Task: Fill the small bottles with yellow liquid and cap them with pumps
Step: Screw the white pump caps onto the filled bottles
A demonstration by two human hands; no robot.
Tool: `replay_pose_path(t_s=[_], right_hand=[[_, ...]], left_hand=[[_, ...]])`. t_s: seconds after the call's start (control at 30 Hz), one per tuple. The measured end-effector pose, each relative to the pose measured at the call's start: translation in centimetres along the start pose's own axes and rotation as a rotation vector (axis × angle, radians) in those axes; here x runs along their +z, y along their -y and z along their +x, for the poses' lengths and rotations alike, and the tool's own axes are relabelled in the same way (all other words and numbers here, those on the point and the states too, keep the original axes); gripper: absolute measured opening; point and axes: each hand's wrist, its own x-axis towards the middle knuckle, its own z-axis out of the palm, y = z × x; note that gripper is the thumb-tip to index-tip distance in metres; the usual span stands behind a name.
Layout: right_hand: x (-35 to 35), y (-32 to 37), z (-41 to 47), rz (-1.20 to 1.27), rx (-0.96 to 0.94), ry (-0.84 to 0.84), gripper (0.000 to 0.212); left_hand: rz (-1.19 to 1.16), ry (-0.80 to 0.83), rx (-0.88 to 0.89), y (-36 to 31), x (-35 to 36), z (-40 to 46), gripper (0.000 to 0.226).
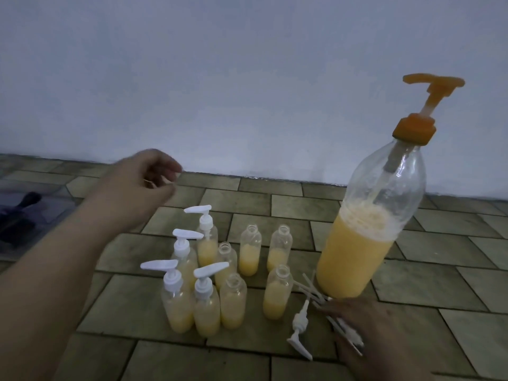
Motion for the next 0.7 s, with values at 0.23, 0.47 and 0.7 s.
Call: replay_pose_path(t_s=[0.23,0.47,0.7], right_hand=[[4.3,-0.2,0.9,-0.173,-0.228,0.144,0.026],[4.8,-0.2,2.0,-0.212,-0.184,0.114,0.036],[5.7,-0.4,2.5,-0.190,-0.225,0.183,0.023]], left_hand=[[0.521,0.588,0.187,-3.1,4.7,-2.5,0.048],[0.760,0.853,0.173,-2.7,6.5,-1.0,0.058],[0.908,0.948,0.206,-3.1,8.7,-0.7,0.050]])
